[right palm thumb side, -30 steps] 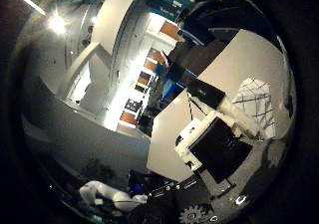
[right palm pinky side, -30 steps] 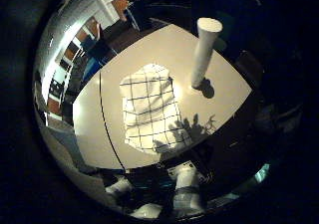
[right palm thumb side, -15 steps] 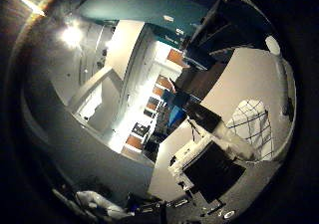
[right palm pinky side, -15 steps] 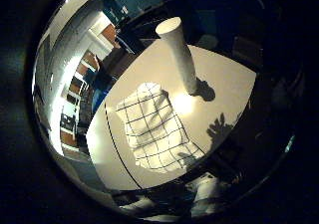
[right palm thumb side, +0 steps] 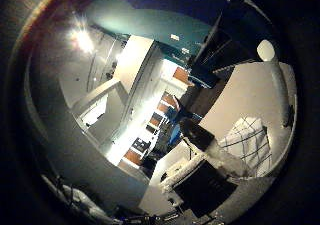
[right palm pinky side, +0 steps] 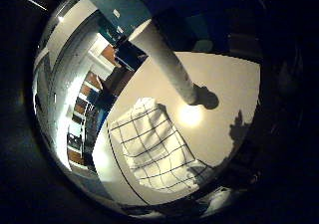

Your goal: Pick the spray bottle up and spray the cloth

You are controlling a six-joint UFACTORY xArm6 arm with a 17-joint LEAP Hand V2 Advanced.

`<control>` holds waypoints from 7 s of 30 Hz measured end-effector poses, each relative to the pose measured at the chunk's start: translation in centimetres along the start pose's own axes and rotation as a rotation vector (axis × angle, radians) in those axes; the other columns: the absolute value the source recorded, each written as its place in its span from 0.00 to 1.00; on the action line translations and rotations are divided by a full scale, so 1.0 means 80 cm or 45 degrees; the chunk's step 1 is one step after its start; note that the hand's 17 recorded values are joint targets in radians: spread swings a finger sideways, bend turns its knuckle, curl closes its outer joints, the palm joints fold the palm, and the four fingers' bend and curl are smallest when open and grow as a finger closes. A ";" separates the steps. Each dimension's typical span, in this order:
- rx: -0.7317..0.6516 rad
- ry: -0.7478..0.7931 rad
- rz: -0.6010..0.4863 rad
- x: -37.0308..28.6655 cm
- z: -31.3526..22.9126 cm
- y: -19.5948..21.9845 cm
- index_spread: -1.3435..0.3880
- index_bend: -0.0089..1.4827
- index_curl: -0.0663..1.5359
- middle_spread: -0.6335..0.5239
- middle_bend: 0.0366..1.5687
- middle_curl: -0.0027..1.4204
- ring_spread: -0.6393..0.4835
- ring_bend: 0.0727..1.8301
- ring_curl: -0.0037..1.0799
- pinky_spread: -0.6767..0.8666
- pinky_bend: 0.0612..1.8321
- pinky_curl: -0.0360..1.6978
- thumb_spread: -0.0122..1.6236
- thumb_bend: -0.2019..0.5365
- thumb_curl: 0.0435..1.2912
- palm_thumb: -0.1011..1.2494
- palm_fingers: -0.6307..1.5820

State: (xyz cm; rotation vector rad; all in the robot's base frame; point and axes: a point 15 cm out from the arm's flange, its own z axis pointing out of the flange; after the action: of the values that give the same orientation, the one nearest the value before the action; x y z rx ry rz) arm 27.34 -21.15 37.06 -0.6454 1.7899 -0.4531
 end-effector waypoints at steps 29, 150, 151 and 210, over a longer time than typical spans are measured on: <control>0.078 0.114 0.085 0.054 0.046 -0.006 0.71 0.11 0.22 0.68 0.14 0.28 0.71 0.27 0.30 0.67 0.21 0.19 0.62 0.24 0.27 0.62 0.34; -0.392 -0.237 -0.023 0.049 0.133 0.009 0.66 0.70 0.45 0.47 0.75 0.43 0.42 0.73 0.49 0.28 0.64 0.38 0.63 0.26 0.41 0.88 0.87; -0.432 -0.235 -0.044 0.043 0.130 0.013 0.67 0.70 0.45 0.47 0.76 0.42 0.42 0.74 0.49 0.29 0.65 0.39 0.63 0.26 0.42 0.88 0.86; -2.306 0.988 -1.745 -0.119 0.179 0.190 0.67 0.77 0.42 0.46 0.82 0.39 0.42 0.77 0.49 0.28 0.60 0.50 0.65 0.26 0.53 0.85 0.85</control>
State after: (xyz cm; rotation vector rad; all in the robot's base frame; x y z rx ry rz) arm 40.13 -3.17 30.74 -3.3591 1.7344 0.3383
